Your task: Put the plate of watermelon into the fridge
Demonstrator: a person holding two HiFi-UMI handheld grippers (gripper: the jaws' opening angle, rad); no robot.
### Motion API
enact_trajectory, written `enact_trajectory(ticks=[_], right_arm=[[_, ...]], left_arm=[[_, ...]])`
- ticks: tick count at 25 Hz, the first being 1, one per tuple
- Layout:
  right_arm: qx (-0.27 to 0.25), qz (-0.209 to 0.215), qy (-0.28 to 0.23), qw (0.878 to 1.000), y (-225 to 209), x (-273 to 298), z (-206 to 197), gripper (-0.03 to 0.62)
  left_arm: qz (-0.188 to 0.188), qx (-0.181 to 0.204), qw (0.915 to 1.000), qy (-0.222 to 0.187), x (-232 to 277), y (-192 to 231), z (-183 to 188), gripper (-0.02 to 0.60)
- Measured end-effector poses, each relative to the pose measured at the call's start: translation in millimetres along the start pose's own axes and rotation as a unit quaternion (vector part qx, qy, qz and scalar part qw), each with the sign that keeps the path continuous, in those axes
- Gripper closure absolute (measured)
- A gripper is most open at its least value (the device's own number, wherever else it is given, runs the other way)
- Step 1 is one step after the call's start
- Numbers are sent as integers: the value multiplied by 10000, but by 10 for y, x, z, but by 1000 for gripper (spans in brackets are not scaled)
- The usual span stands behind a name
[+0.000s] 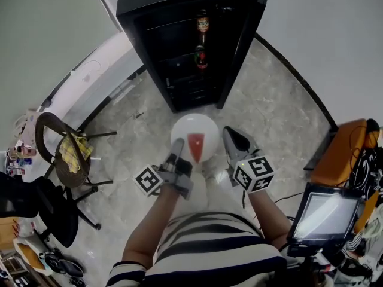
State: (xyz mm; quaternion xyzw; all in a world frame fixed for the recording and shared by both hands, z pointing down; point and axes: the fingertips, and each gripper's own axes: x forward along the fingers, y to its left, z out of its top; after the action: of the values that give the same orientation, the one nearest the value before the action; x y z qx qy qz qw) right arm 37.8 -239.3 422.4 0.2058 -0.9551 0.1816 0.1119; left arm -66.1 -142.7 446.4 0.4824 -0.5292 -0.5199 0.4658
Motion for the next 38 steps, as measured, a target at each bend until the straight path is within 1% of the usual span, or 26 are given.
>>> enact_trajectory(ticks=[4, 8, 11, 18, 22, 27, 32, 35, 38], right_arm=[[-46, -28, 101, 9999, -124, 175, -70, 599], [-164, 26, 111, 9998, -120, 294, -75, 599], [-183, 55, 110, 9998, -142, 412, -99, 599], [-304, 70, 168, 9994, -201, 709, -86, 599], [-457, 50, 200, 9987, -214, 862, -56, 599], [-649, 80, 122, 9978, -292, 1107, -125, 599], [-804, 212, 174, 9964, -360, 1270, -270, 599], [-865, 257, 150, 9958, -483, 1338, -348, 599], [-1050, 340, 134, 9938, -598, 1390, -442, 599]], left_arm=[[-102, -40, 9999, -93, 120, 128, 119, 555], [-206, 145, 9996, -86, 211, 161, 216, 555], [-259, 187, 9995, -80, 308, 215, 266, 555], [-199, 153, 9997, -78, 503, 410, 424, 555], [-160, 111, 9998, -107, 579, 493, 532, 555], [-138, 209, 9997, -77, 764, 661, 644, 555], [-81, 141, 9995, -259, 896, 840, 661, 555], [15, 152, 9992, -367, 1001, 1005, 619, 555], [15, 129, 9985, -533, 1073, 1167, 567, 555]])
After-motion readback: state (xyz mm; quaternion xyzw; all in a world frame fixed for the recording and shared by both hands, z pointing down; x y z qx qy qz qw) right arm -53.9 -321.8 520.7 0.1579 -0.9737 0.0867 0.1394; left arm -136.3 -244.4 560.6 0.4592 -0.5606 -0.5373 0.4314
